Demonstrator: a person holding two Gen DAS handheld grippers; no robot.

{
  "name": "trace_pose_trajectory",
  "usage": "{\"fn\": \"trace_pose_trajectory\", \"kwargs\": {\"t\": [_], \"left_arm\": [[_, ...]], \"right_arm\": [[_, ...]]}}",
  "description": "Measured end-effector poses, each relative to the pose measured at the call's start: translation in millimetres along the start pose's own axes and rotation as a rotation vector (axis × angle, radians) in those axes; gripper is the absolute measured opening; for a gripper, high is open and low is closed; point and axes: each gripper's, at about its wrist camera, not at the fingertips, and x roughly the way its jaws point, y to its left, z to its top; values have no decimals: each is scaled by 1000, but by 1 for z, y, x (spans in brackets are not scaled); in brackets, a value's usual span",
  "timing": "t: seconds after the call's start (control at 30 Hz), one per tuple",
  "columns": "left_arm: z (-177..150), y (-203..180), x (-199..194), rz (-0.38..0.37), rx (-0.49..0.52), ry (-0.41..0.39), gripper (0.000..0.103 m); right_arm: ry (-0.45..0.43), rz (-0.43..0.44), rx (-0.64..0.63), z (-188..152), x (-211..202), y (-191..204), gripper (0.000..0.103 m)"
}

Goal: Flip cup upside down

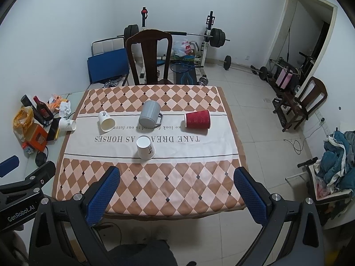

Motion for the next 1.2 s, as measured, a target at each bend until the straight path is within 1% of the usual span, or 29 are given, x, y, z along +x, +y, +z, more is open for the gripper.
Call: {"fn": "trace_pose_trajectory", "kwargs": {"t": [1.2], "left_arm": [[0,3,3,-5,-2,7,103]], "right_arm": [[4,6,-3,6,2,1,103]]}}
